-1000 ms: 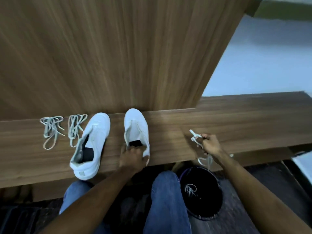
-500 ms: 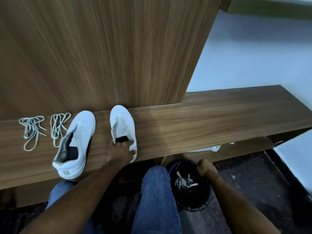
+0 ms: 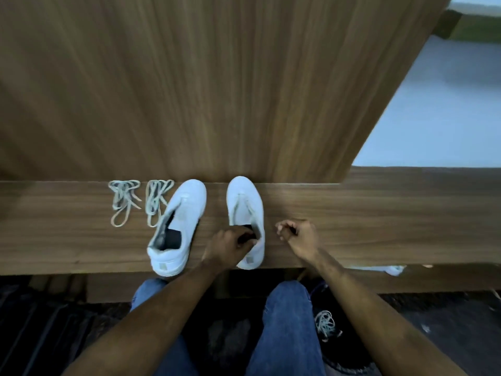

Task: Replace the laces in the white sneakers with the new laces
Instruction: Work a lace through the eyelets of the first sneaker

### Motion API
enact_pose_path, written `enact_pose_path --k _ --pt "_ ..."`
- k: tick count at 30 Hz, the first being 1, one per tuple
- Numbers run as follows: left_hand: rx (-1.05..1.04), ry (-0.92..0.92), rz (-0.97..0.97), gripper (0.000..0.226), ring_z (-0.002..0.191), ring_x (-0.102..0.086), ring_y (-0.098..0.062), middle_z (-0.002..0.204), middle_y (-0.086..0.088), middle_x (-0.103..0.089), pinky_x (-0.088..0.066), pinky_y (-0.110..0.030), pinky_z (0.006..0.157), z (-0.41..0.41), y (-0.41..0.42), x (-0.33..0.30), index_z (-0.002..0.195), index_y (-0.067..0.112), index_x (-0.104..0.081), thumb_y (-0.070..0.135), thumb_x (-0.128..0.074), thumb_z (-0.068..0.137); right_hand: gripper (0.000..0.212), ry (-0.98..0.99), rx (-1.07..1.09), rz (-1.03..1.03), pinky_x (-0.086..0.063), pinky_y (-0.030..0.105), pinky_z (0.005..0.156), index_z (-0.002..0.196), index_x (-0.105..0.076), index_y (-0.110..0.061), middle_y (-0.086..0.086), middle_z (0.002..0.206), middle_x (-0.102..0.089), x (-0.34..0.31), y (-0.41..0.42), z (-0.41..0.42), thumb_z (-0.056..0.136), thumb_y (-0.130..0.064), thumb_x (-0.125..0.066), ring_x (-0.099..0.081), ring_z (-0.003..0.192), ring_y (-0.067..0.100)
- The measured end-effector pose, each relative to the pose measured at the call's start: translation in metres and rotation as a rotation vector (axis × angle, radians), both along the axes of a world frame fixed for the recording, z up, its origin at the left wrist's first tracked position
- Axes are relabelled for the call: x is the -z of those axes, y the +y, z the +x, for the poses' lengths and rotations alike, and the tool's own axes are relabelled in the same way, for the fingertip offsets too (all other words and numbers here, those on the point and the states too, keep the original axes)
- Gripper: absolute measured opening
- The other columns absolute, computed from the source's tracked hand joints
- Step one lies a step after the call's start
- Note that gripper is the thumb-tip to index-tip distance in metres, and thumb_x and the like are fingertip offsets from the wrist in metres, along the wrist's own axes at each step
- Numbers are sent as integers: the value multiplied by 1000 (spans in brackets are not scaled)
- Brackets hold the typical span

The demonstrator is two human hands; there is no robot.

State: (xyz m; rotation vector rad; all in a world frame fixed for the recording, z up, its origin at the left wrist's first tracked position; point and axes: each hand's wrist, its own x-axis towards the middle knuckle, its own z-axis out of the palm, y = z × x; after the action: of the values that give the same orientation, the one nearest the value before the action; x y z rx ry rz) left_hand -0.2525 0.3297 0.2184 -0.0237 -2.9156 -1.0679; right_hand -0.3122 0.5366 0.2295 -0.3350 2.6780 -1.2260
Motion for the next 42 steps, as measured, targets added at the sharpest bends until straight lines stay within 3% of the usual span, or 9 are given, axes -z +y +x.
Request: enact_pose_path --k 4,8,13,19,29,34,37,39,42 --pt "-198 157 -76 27 85 -65 -24 85 -3 -72 -51 -34 66 0 -35 -13 85 17 -73 37 -55 84 16 96 -152 23 -44 14 71 94 -73 -20 -9 93 -71 -8 -59 -3 90 -18 -58 -64 84 8" --pt "-475 158 -11 18 90 -65 -26 91 -3 -72 -47 -32 72 -4 -93 -18 90 20 -72 30 -58 87 23 264 -352 193 -47 35 90 104 -69 -17 1 111 -62 6 -108 -11 86 -26 -58 -59 105 20" --pt "-715 -142 -79 16 93 -65 -33 99 -10 -70 -49 -33 74 -13 -161 -13 93 23 -67 31 -55 87 43 300 -424 539 -19 43 116 128 -56 -20 7 147 -39 32 -128 -24 89 -38 -53 -25 143 25" --pt "-565 -426 -255 39 115 -56 -32 125 -10 -59 -48 -40 94 -35 -209 26 124 26 -54 44 -51 90 33 396 -297 508 -47 45 97 95 -74 -18 9 117 -65 61 -115 -29 72 -35 -59 -58 119 32" --pt "-510 -396 -437 26 109 -60 -28 121 -10 -60 -47 -35 90 -38 -203 61 119 17 -53 24 -44 96 18 522 -188 403 -25 29 105 83 -73 -22 1 106 -66 69 -120 -28 65 -22 -70 -53 119 25" --pt "-801 -315 -74 19 100 -62 -33 104 -16 -66 -49 -34 85 -35 -203 41 99 15 -71 18 -60 85 14 466 -190 442 -27 28 104 80 -73 -22 0 104 -67 62 -122 -26 66 -20 -76 -58 117 26" --pt "-835 -62 351 29 66 -60 -18 67 -5 -62 -50 -21 58 -55 -197 10 68 12 -66 1 -46 86 19 404 -219 450 -36 32 106 86 -74 -21 0 108 -66 57 -120 -24 72 -28 -63 -55 121 25" --pt "-656 123 272 39 55 -54 -2 59 6 -60 -47 -17 57 -70 -200 -16 55 18 -66 -3 -54 86 24 376 -260 435 -31 33 109 97 -73 -18 3 116 -64 52 -118 -24 77 -27 -63 -50 127 26" --pt "-348 174 325 22 60 -58 -4 65 7 -66 -50 -25 64 -90 -177 -86 74 21 -71 0 -69 81 29 225 -271 263 -25 20 108 116 -66 -14 0 131 -54 34 -118 -25 88 -22 -63 -43 130 16"
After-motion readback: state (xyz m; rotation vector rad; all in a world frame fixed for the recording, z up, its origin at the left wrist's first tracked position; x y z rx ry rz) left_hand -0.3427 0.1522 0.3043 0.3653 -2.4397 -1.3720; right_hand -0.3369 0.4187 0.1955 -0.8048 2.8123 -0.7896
